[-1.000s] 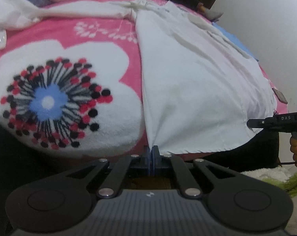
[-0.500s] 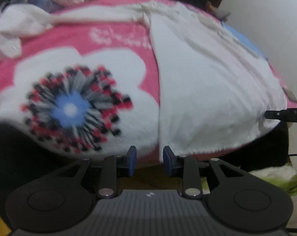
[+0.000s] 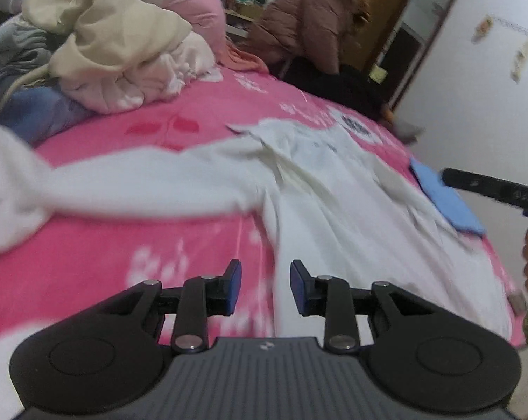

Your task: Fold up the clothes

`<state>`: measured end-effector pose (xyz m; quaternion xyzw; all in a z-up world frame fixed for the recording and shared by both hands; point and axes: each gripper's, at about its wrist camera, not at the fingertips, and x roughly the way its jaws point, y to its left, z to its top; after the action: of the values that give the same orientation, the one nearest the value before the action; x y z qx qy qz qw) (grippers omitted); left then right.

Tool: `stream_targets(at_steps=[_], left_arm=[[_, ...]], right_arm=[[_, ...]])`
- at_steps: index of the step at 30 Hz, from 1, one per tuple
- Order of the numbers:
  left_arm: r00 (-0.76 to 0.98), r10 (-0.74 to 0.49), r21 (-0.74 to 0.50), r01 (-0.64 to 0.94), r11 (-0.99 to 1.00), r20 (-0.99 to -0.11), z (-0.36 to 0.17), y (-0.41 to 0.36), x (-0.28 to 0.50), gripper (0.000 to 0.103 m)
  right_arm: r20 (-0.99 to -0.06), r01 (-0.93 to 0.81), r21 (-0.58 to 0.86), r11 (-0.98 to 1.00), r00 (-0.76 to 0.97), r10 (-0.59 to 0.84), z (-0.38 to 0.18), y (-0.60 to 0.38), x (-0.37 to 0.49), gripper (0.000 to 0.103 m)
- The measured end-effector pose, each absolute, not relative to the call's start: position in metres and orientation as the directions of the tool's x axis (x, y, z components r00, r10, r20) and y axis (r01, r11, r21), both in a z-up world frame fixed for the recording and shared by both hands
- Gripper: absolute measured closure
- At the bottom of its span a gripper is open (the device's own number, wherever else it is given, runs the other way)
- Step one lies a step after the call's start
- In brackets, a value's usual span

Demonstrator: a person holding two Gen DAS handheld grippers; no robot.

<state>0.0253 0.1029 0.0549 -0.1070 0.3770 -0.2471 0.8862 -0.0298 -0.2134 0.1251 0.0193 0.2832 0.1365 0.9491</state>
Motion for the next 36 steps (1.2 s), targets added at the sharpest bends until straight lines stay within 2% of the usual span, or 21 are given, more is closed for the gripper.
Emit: stream_targets(at_steps=[2,10,15,18,22,25,27,29,30,36], left_arm=[[0.599,-0.518,-0.407,0.324,0.854,-0.611,0.050,0.098,0.055,0.072],[0.695,-0.406,-0.351,0.231,0.907,-0.593,0.024,0.084,0.138,0.072],[0.721,-0.393,-0.370,0.201,0.907,-0.571,-0.003,0.089,0.163,0.072],[0.727,-0.405,-0.394,0.200,0.897,-0.554,-0.018,0.094,0.166,0.072],[0.730,-0.438,-0.441,0.206,0.873,-0.525,-0.022,0.101,0.165,0.071],[0.730,-0.454,-0.466,0.209,0.860,-0.511,-0.025,0.104,0.165,0.071],[0.731,-0.460,-0.475,0.209,0.855,-0.505,-0.026,0.106,0.165,0.071],[0.731,-0.465,-0.484,0.209,0.850,-0.501,-0.027,0.107,0.165,0.071],[0.730,-0.467,-0.488,0.209,0.848,-0.499,-0.027,0.108,0.165,0.071],[0.731,-0.468,-0.494,0.206,0.845,-0.496,-0.028,0.108,0.165,0.071]], right_arm=[[-0.540,-0.301,0.035,0.953,0.796,0.271,0.126,-0.192,0.014,0.094],[-0.615,-0.394,-0.196,0.898,0.763,0.200,0.074,-0.126,0.182,0.094],[-0.650,-0.395,-0.176,0.902,0.734,0.195,0.045,-0.117,0.237,0.092],[-0.663,-0.395,-0.160,0.905,0.722,0.198,0.034,-0.112,0.254,0.077],[-0.669,-0.386,-0.148,0.911,0.718,0.195,0.024,-0.104,0.273,0.069],[-0.693,-0.372,-0.174,0.912,0.704,0.155,0.011,-0.097,0.287,0.069],[-0.706,-0.353,-0.183,0.918,0.697,0.127,0.003,-0.097,0.293,0.071],[-0.697,-0.325,-0.145,0.934,0.704,0.137,0.004,-0.103,0.294,0.095],[-0.687,-0.305,-0.125,0.944,0.713,0.139,0.008,-0.107,0.294,0.102],[-0.542,-0.166,0.060,0.984,0.822,0.172,0.049,-0.165,0.271,0.103]])
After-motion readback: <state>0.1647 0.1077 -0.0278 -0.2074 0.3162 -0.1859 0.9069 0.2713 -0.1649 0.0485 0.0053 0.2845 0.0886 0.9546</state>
